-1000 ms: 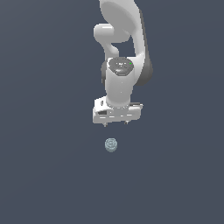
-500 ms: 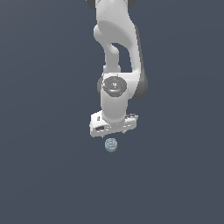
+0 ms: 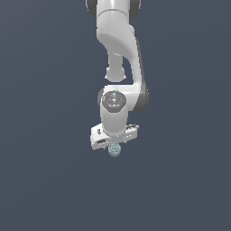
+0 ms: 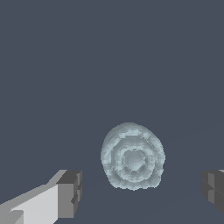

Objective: Pick up the object and move it to a goal position.

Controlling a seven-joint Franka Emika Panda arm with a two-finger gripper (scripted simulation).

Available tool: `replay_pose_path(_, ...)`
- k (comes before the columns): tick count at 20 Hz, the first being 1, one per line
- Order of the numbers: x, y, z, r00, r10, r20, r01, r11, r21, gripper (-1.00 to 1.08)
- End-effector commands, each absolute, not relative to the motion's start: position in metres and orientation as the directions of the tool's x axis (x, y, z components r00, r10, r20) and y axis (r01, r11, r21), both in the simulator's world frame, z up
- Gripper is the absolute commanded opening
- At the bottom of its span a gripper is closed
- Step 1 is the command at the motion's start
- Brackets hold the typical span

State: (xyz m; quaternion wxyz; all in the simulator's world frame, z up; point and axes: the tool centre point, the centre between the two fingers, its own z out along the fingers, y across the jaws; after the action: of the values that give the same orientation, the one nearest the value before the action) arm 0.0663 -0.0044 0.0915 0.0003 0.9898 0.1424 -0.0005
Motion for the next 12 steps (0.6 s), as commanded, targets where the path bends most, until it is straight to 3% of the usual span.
replay_pose_path(1, 0.068, -0.005, 0.090, 0.958, 0.286, 0.000, 0.286, -0.958, 0.000, 1.00)
replay_pose_path(12, 0.066, -0.005, 0.055, 0.958, 0.286, 0.000, 0.286, -0.958, 0.000, 1.00)
